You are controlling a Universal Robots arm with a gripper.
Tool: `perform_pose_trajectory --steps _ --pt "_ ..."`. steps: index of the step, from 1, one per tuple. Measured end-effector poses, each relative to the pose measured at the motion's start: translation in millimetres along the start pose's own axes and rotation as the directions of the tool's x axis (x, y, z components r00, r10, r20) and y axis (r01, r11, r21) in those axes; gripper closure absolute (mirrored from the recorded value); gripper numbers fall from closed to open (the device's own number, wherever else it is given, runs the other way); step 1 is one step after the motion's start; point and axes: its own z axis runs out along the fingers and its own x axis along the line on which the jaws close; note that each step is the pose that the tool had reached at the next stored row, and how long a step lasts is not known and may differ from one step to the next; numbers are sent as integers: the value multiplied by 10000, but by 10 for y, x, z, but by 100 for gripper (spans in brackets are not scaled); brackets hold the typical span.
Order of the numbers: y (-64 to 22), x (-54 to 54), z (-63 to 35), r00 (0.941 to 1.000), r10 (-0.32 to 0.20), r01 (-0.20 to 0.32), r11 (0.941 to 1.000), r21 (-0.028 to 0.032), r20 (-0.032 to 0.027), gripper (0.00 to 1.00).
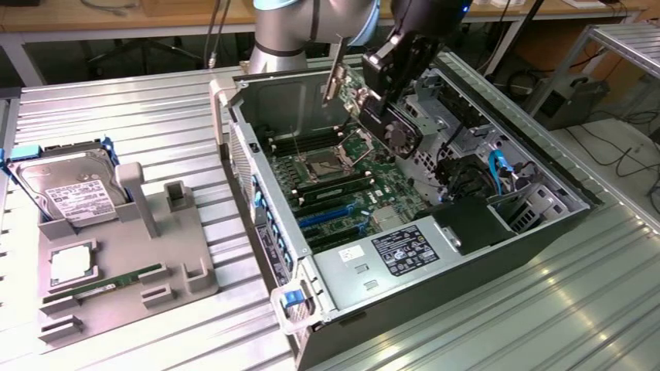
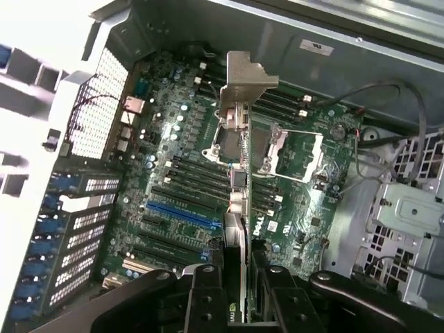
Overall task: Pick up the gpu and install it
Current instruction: 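Insert the gpu into the slot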
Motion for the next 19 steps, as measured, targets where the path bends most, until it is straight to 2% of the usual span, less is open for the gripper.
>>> perform_pose_trajectory --steps 2,5,6,10,17,18,19 --pt "-1 0 11 9983 -576 576 9983 9 -42 74" --pt "-2 0 21 9936 -1124 1125 9937 15 -84 74" --pt "-3 0 28 9890 -1474 1474 9891 18 -111 74" --pt "-5 0 43 9746 -2232 2232 9748 20 -170 74" --pt "-8 -1 72 9336 -3573 3574 9339 9 -281 74" --pt "-8 -1 78 9256 -3774 3776 9260 4 -300 74" --pt "-9 -1 85 9140 -4043 4045 9145 -3 -325 74"
